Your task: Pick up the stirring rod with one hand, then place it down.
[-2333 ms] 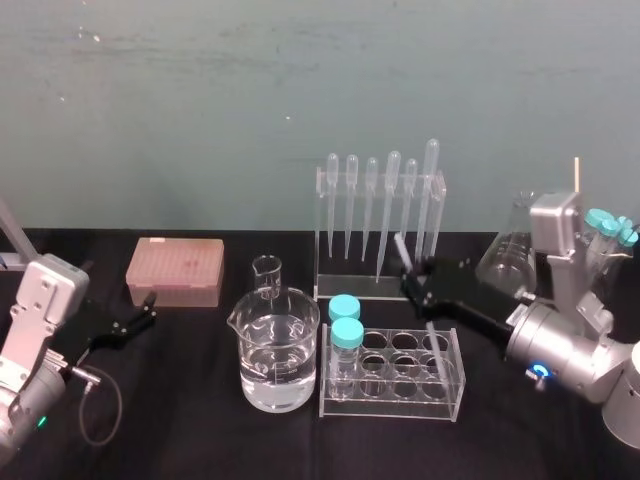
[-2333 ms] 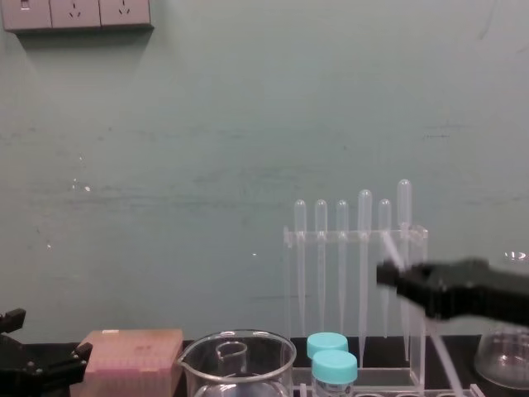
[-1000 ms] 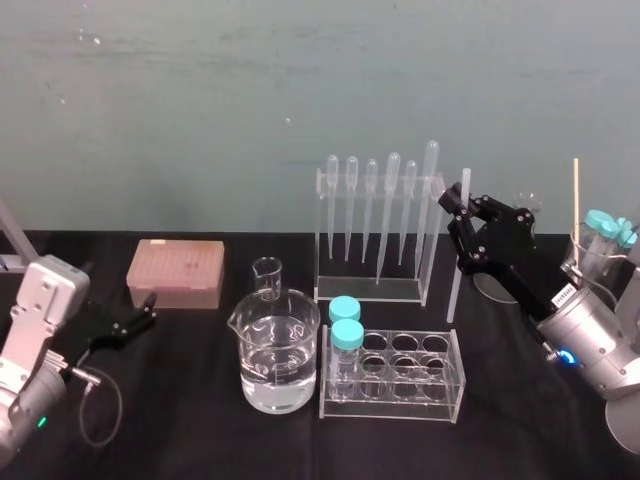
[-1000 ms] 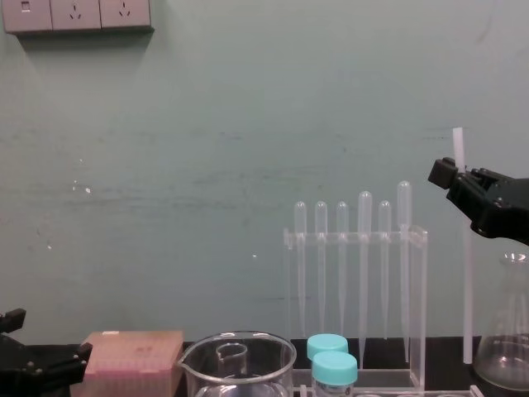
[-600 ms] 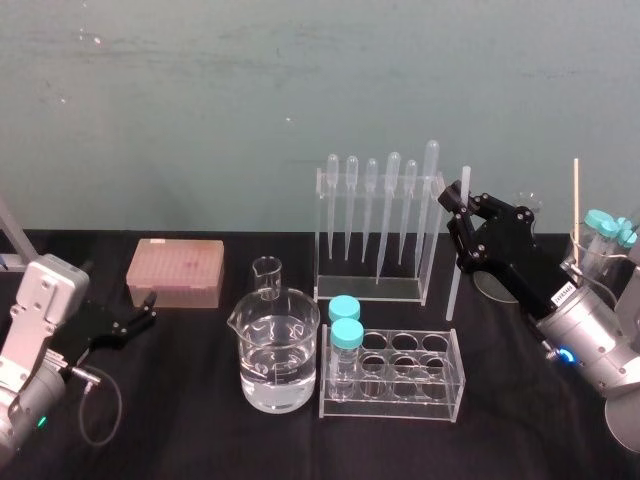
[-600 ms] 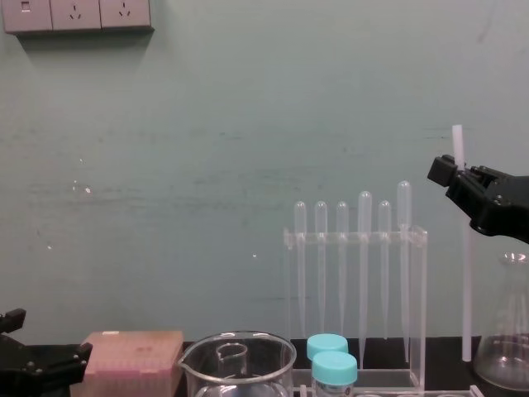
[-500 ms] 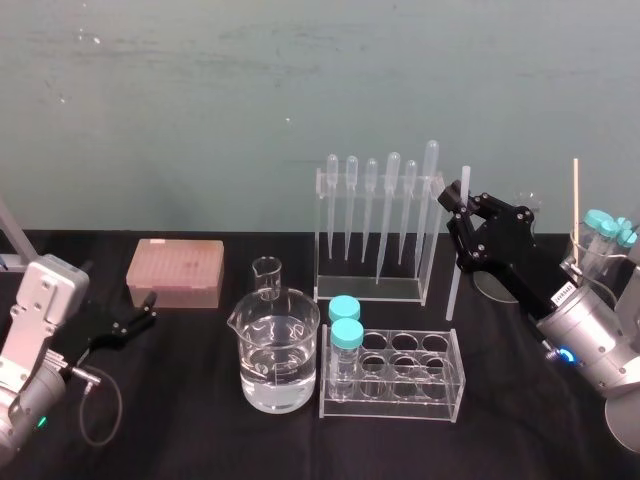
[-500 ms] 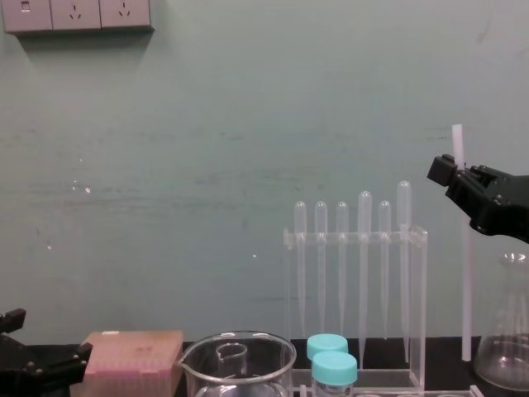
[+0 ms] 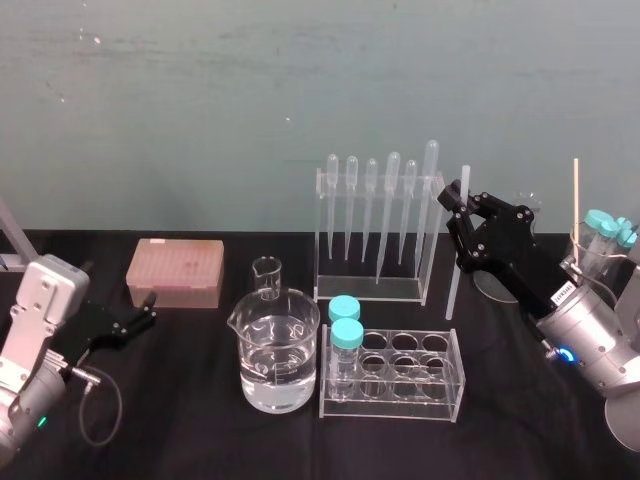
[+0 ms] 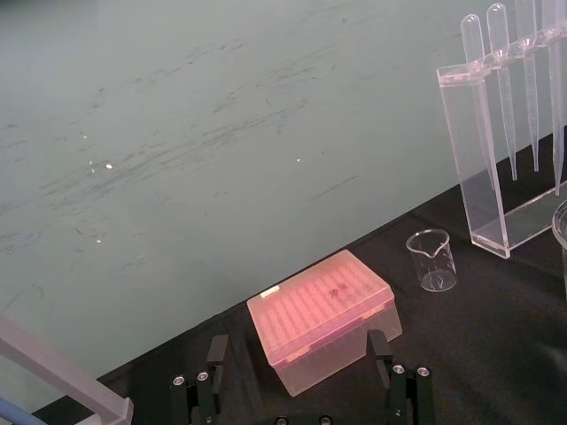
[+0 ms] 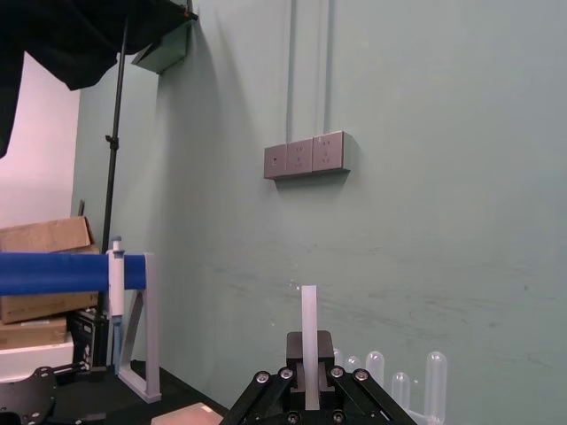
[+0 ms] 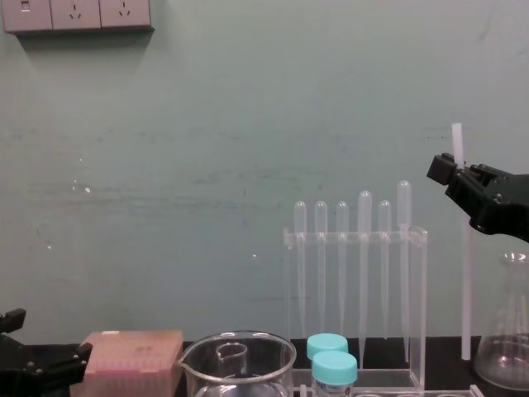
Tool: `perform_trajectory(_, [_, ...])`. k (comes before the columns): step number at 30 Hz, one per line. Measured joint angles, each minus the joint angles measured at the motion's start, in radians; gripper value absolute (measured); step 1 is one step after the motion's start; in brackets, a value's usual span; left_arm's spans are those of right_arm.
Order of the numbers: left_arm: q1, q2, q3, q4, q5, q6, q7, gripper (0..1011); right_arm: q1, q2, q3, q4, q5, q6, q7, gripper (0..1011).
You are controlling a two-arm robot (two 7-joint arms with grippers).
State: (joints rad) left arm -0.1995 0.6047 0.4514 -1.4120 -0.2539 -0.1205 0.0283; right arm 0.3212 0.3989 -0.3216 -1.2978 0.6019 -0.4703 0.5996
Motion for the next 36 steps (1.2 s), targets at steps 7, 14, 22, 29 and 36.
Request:
perform_trajectory(7, [0.0,0.0,0.0,0.0,0.0,0.0,0.0,1000,0.0,0.0,0.0,0.0,0.0,0.0,0.0,70])
perform_trajectory(14, [0.0,0.0,0.0,0.0,0.0,0.0,0.0,1000,0.0,0.0,0.0,0.0,0.0,0.0,0.0,70])
perform_trajectory(22, [0.0,0.0,0.0,0.0,0.0,0.0,0.0,1000,0.0,0.0,0.0,0.0,0.0,0.0,0.0,70])
perform_trajectory(29, [0.0,0.0,0.0,0.0,0.0,0.0,0.0,1000,0.0,0.0,0.0,0.0,0.0,0.0,0.0,70])
perform_trajectory(36, [0.0,0.0,0.0,0.0,0.0,0.0,0.0,1000,0.0,0.0,0.0,0.0,0.0,0.0,0.0,70])
